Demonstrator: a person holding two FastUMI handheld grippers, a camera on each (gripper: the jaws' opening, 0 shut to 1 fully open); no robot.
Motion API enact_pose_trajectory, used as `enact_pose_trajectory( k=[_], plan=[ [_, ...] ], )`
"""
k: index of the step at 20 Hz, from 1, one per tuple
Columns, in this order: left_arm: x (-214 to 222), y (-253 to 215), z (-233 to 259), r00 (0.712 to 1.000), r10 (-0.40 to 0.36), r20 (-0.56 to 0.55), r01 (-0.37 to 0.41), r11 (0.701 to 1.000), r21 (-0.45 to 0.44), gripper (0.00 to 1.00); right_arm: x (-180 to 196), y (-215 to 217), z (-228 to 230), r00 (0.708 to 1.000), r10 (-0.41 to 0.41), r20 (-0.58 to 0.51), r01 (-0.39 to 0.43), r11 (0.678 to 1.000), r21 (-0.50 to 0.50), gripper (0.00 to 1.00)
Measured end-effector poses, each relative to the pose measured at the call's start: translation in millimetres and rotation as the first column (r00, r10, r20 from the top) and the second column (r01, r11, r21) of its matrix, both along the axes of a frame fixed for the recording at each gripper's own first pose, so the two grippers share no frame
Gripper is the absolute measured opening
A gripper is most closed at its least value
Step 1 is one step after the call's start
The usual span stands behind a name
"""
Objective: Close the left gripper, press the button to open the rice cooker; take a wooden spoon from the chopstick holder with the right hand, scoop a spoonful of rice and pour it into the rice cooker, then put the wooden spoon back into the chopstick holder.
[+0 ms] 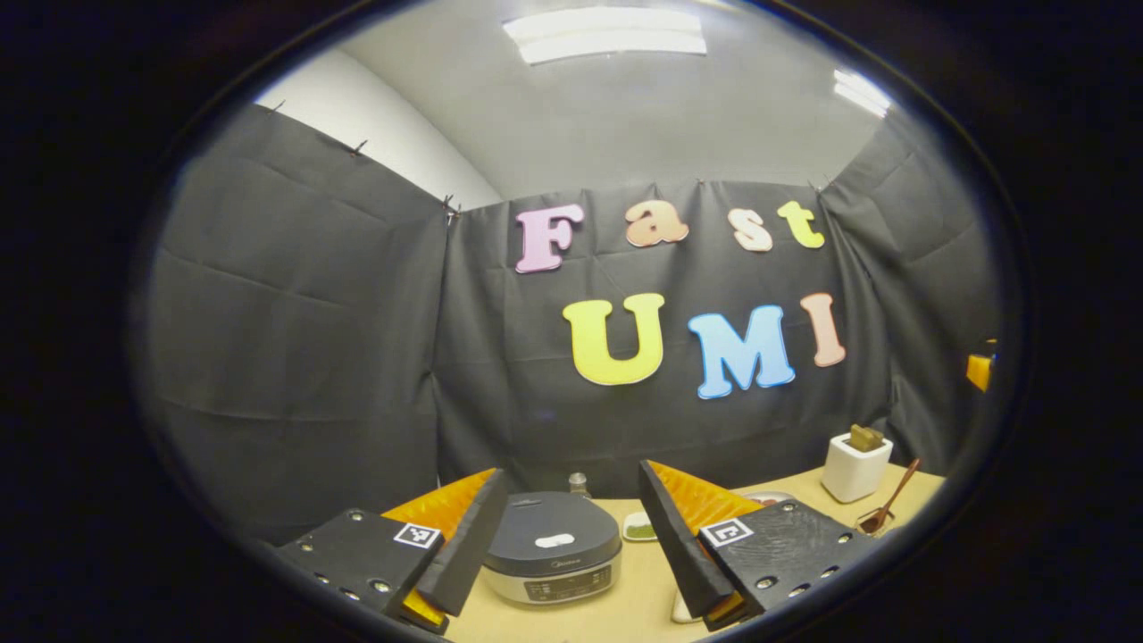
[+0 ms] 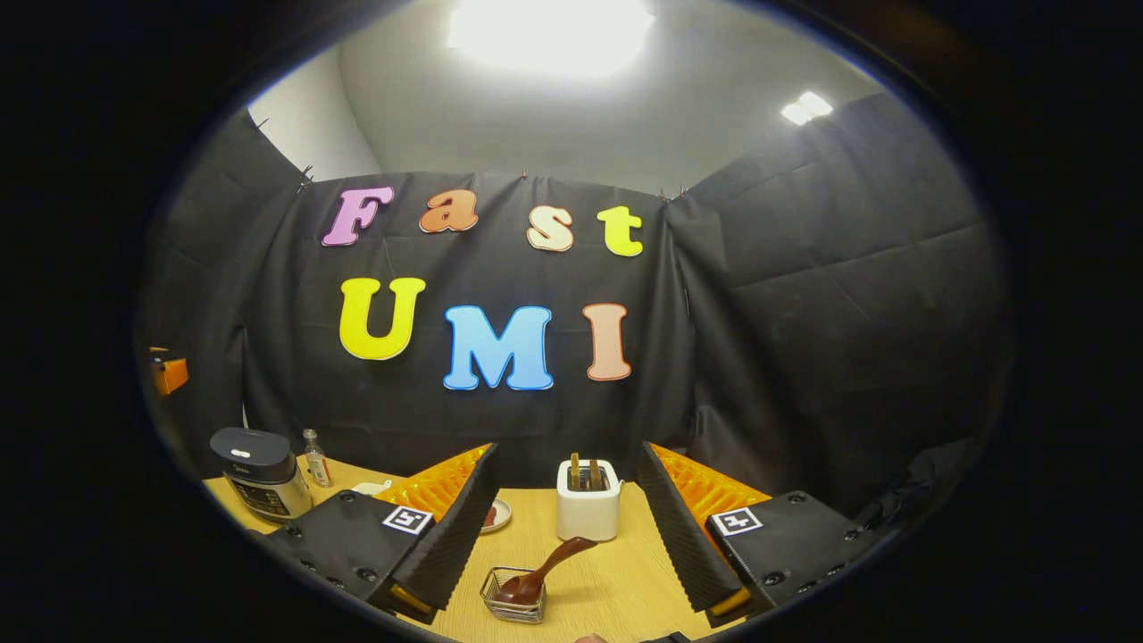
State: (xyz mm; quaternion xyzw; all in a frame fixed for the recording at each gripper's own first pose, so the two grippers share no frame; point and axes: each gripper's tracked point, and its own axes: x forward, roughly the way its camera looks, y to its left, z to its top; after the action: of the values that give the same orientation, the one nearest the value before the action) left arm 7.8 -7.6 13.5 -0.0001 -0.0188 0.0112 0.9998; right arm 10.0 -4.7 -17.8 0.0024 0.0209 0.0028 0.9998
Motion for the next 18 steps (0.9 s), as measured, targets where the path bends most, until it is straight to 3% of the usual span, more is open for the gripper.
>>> enact_pose_trajectory(
  k=[10, 12, 14, 18],
  plan=[
    [-0.6, -23.2, -5.7, 0.998, 0.046, -0.036, -0.046, 0.999, 0.013, 0.90, 2.9, -13.2, -17.5, 0.997, 0.070, -0.013, -0.070, 0.998, -0.003, 0.98],
    [-2.7, -24.0, -6.6, 0.997, 0.070, -0.040, -0.069, 0.997, 0.023, 0.70, 3.7, -12.2, -18.2, 0.995, 0.097, -0.007, -0.097, 0.995, 0.002, 0.98],
    [-5.3, -22.4, -2.6, 0.995, 0.088, -0.038, -0.087, 0.996, 0.035, 0.69, 3.5, -8.2, -16.2, 0.993, 0.122, 0.005, -0.122, 0.993, -0.004, 0.98],
    [7.0, -24.3, -3.1, 0.998, 0.054, -0.039, -0.051, 0.997, 0.058, 0.41, 7.7, 6.4, -13.8, 0.989, 0.146, 0.006, -0.146, 0.989, 0.005, 0.98]
  ],
)
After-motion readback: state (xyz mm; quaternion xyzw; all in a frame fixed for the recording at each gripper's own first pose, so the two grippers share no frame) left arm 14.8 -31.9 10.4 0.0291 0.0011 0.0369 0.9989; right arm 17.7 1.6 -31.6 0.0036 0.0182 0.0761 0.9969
